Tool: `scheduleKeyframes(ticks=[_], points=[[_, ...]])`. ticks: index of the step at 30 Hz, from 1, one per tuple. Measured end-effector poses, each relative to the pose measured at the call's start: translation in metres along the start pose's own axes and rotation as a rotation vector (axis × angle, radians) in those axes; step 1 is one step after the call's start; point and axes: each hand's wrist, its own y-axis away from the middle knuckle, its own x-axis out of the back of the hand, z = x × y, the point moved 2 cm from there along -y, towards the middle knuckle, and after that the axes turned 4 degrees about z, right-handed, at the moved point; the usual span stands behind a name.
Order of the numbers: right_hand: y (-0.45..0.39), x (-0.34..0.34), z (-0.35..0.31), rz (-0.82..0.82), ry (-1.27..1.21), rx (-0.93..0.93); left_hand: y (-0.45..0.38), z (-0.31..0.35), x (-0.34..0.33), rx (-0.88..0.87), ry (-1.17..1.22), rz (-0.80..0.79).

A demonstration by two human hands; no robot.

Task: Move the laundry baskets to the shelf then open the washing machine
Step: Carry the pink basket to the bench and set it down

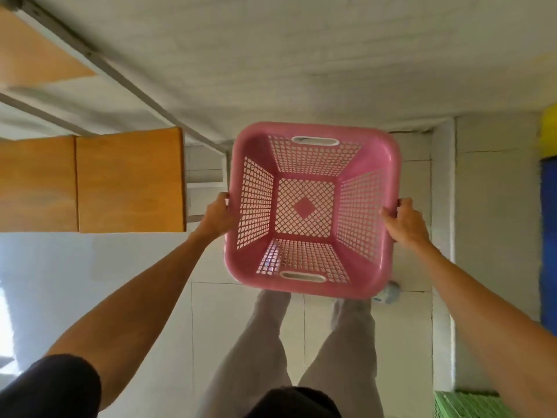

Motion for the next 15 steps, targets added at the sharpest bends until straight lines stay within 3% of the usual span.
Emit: scheduleKeyframes(ticks=[7,12,15], points=[[-0.034,-0.082,-0.11,-0.044,0.052,-0.063,-0.066,-0.104,0.041,0.156,0.273,-0.016],[-0.064,-0.121,-0.141,-0.15,0.032,-0.096,-0.11,-0.133,0.043,0.124,0.321,-0.059],[-0.081,-0.139,-0.153,-0.123,0.043,-0.113,-0.136,-0.143,0.045,0.109,0.347,-0.097]])
